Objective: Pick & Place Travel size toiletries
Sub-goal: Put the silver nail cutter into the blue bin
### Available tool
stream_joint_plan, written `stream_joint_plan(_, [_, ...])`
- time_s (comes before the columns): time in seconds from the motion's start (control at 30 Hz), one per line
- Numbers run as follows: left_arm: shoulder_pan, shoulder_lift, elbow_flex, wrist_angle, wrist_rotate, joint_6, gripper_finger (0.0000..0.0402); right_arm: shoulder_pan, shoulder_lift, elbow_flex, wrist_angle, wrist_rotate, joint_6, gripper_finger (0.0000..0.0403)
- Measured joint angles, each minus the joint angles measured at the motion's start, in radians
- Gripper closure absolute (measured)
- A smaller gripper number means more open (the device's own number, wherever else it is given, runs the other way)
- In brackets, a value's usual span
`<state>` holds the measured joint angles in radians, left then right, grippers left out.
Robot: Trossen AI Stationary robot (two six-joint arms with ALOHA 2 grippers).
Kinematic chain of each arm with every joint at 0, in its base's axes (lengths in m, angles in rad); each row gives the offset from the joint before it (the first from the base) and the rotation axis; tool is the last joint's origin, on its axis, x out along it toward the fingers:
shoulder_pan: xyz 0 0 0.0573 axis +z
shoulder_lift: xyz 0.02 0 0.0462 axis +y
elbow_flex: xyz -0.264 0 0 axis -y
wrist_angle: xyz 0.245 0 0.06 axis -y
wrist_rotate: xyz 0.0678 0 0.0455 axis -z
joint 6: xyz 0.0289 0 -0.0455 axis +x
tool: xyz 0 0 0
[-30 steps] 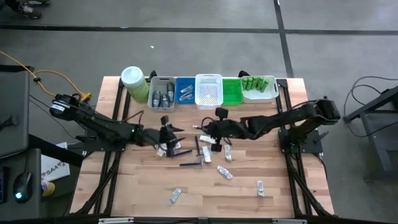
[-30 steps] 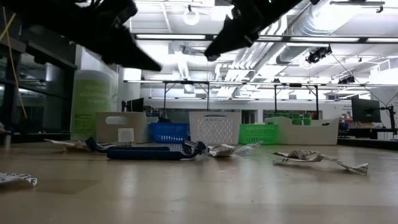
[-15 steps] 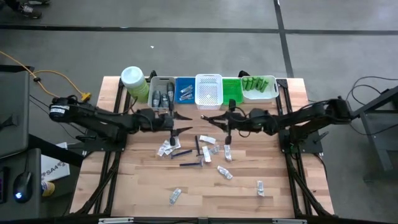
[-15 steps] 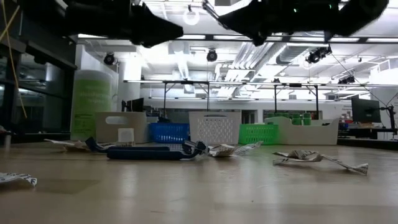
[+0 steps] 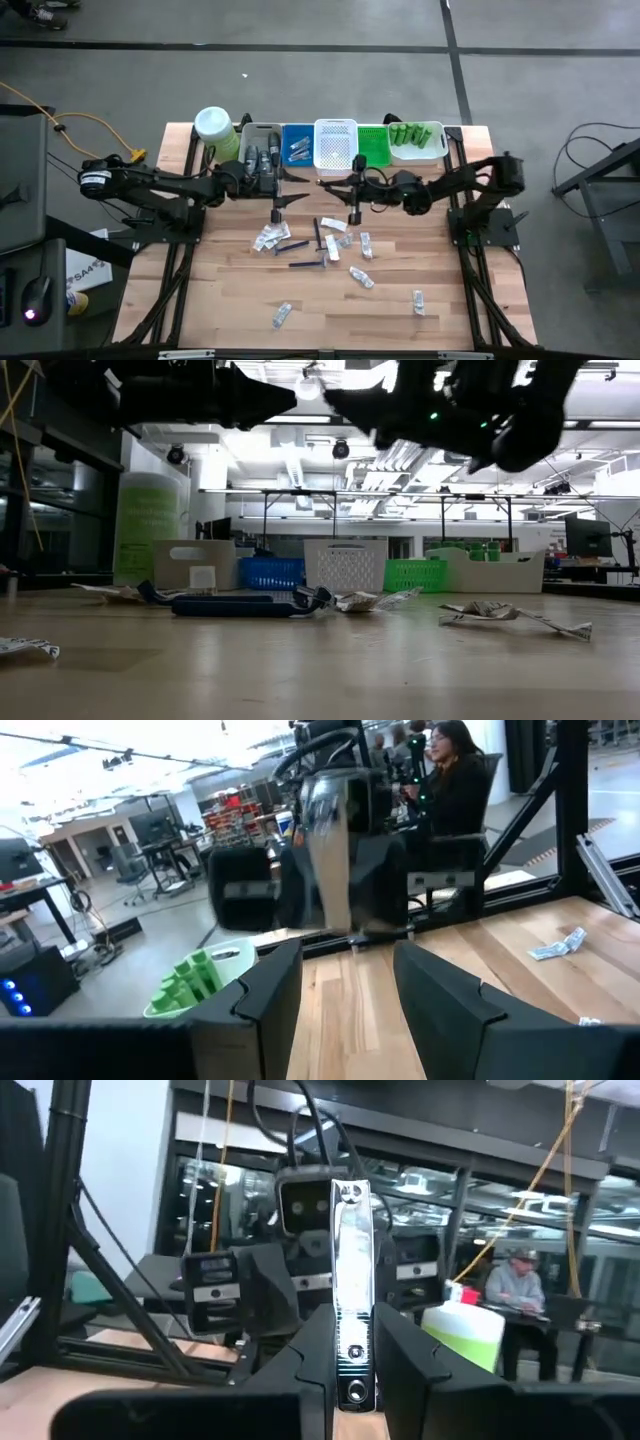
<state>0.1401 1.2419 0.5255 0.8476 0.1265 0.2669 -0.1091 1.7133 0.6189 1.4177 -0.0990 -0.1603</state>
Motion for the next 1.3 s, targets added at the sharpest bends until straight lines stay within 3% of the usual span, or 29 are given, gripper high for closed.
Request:
stream_joint_plan(0.3, [-0.003,0.000,0.000,0.013,0.003,-0.001,0.0243,-0.018,0.111,0.119,-0.005,-0.076,0.006,0.0364])
stream_joint_plan(1.3, [-0.003,0.000,0.000,0.085,0.011,-0.087,0.0243,-0.017,0.111,0.117,-0.024,-0.110,0.006,0.0364])
